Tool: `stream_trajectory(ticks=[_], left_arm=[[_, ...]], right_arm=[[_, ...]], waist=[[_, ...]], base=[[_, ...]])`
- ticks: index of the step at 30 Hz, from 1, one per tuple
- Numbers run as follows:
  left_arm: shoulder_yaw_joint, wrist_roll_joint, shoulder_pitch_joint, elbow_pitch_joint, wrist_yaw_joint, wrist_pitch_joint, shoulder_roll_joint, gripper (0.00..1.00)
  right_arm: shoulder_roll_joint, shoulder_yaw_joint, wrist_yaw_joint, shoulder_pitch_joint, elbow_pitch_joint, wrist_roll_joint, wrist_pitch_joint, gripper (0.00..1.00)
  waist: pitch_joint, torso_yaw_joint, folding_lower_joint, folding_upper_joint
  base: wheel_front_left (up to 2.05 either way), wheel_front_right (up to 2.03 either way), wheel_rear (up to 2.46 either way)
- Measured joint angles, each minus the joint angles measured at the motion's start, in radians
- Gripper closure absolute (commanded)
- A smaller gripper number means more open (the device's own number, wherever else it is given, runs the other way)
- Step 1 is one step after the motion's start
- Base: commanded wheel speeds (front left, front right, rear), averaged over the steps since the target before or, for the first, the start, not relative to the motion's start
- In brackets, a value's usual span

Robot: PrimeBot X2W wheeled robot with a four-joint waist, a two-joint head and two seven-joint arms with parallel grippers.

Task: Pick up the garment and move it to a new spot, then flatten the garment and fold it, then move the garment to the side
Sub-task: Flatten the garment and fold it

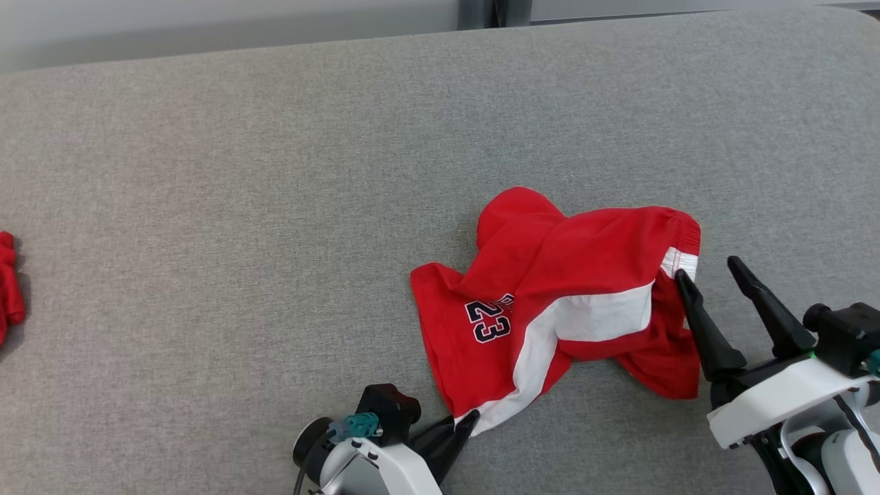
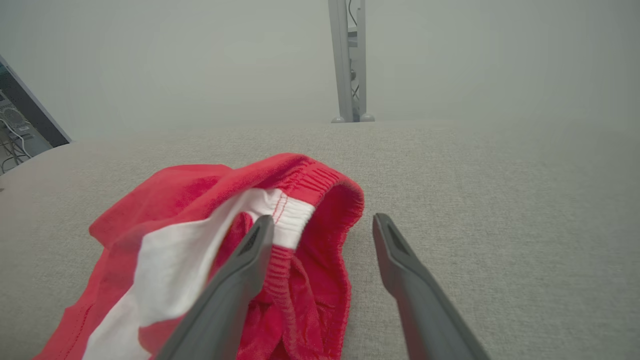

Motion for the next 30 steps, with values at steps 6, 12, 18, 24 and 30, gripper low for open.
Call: stream_trajectory(ticks=[6, 12, 18, 24, 30], left_arm=[[0.005, 0.001, -0.011, 0.004, 0.007, -0.013, 0.008, 1.00], [0.032, 0.001, -0.014, -0.002, 0.025, -0.049, 0.017, 1.00], [0.133, -0.009, -0.028, -0.069, 0.082, -0.116, 0.057, 1.00], [0.215, 0.017, -0.060, -0.186, 0.144, -0.131, 0.132, 1.00], [0.299, 0.048, -0.119, -0.346, 0.200, -0.131, 0.203, 1.00]], right_arm=[[-0.045, 0.092, 0.000, -0.031, 0.015, 0.100, 0.023, 0.53], [-0.098, 0.133, 0.000, -0.050, 0.019, 0.177, -0.013, 1.00], [-0.118, 0.123, 0.000, -0.060, -0.040, 0.254, -0.075, 1.00], [-0.151, 0.118, 0.000, -0.095, -0.132, 0.343, -0.081, 1.00], [-0.203, 0.088, 0.000, -0.159, -0.231, 0.430, -0.110, 1.00]], waist=[[-0.004, 0.019, 0.0000, 0.0000], [-0.008, 0.043, 0.0000, 0.0000], [-0.022, 0.050, 0.0000, 0.0000], [-0.045, 0.049, 0.0000, 0.0000], [-0.066, 0.058, 0.0000, 0.0000]], base=[[0.00, 0.00, 0.00], [0.00, 0.00, 0.00], [0.00, 0.00, 0.00], [0.00, 0.00, 0.00], [0.00, 0.00, 0.00]])
